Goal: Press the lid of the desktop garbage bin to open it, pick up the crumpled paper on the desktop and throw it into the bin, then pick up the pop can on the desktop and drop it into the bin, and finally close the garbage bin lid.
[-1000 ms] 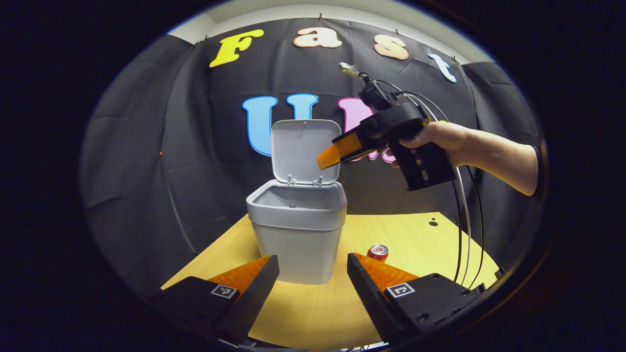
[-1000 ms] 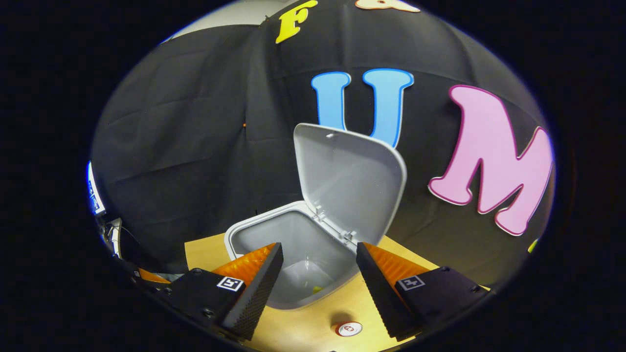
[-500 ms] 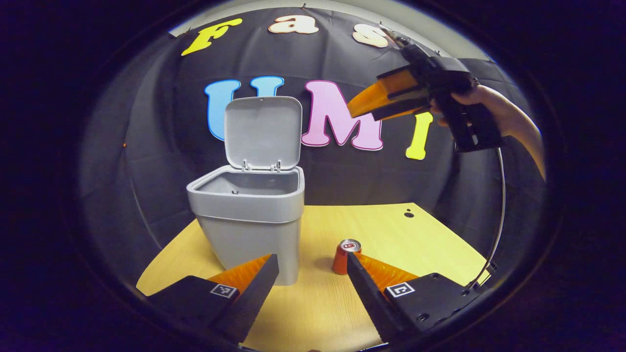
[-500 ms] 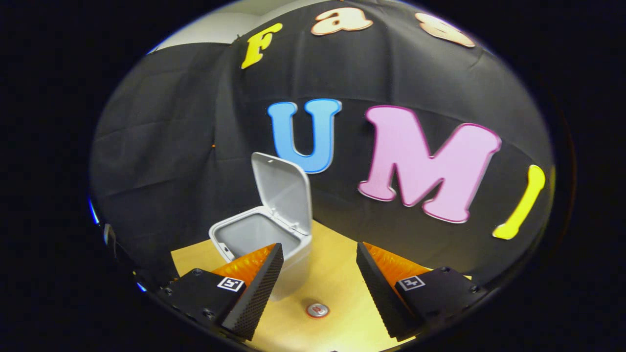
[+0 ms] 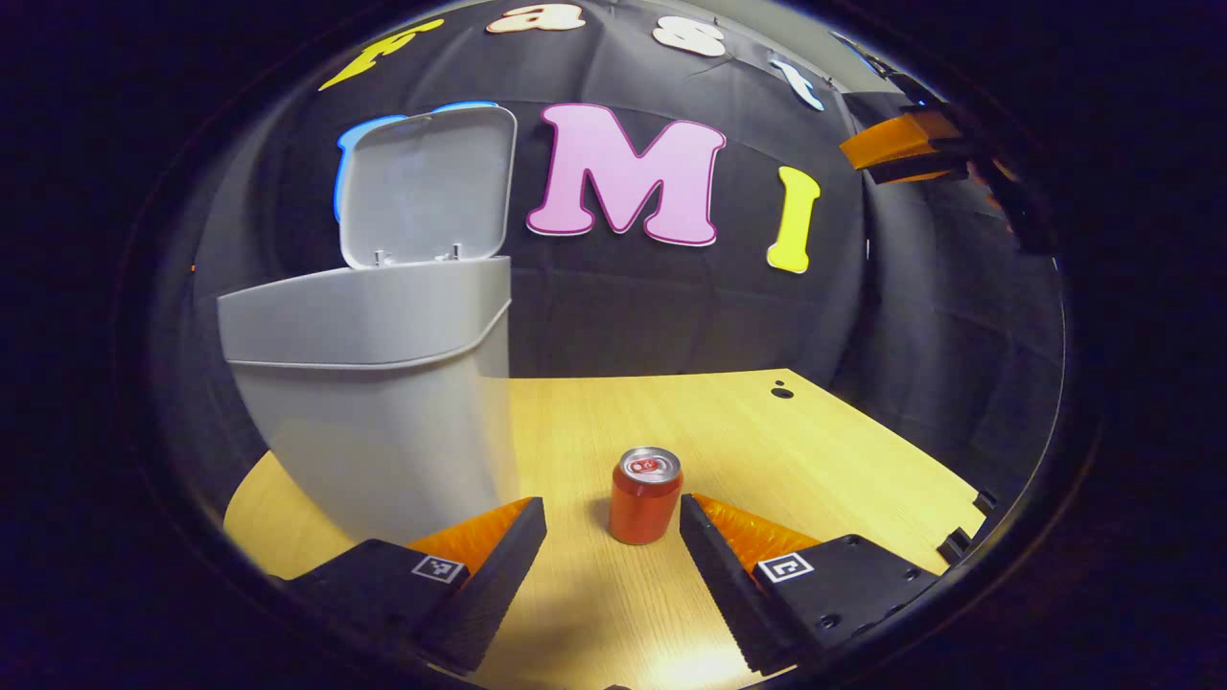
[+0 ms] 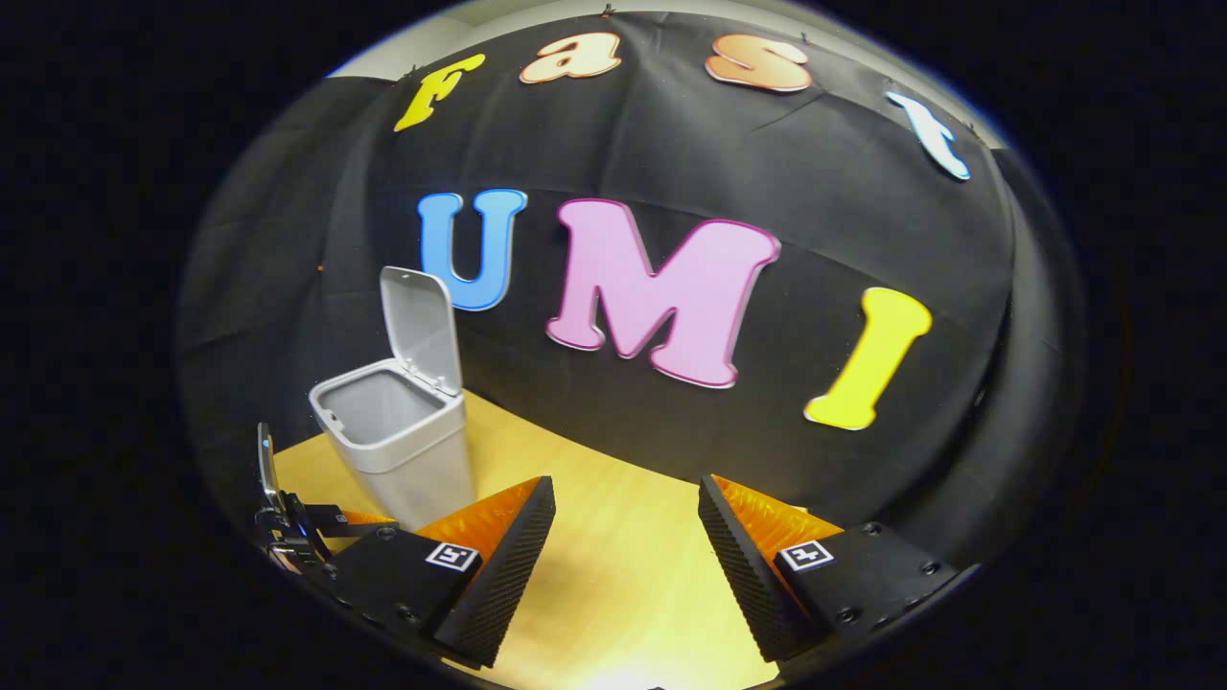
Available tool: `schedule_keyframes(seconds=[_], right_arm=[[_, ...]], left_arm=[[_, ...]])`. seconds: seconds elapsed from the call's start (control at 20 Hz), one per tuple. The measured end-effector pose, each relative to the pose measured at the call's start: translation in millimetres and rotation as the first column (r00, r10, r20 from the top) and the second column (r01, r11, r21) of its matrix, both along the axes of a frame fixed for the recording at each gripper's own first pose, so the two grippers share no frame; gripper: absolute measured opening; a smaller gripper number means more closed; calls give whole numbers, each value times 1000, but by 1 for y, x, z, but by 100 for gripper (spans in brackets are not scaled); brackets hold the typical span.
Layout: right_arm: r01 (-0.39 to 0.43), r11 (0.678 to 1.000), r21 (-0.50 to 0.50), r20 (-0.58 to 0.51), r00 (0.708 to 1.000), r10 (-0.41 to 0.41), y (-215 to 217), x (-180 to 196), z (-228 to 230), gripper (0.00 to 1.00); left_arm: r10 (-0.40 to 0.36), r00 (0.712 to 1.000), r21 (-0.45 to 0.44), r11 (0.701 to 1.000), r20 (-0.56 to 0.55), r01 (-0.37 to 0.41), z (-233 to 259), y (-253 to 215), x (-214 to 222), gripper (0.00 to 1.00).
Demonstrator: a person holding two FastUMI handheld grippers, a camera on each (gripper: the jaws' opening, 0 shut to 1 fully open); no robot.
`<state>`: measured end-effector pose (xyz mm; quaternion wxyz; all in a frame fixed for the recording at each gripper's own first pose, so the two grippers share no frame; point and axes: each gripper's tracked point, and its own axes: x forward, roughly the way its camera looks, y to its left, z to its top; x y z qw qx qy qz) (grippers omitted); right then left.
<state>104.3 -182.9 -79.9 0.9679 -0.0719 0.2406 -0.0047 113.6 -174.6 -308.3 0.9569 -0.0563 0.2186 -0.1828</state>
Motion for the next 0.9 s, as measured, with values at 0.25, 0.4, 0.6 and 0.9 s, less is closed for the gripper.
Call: schedule_keyframes(seconds=[0.25,0.4,0.6,0.9], right_arm=[[100,995,-22,13,995,-100,-37,-39,-18,97],[140,990,-34,10,990,-140,-51,-55,-36,97],[160,987,-33,-4,987,-160,-55,-70,-58,97],[186,983,-6,-17,982,-186,-58,-79,-77,97]], left_arm=[[-59,998,47,997,1,59,-45,-44,30,95],[-35,999,73,997,2,34,-67,-54,52,95],[-18,1000,69,997,1,18,-90,-62,71,95],[-25,1000,55,998,-4,25,-103,-73,87,95]])
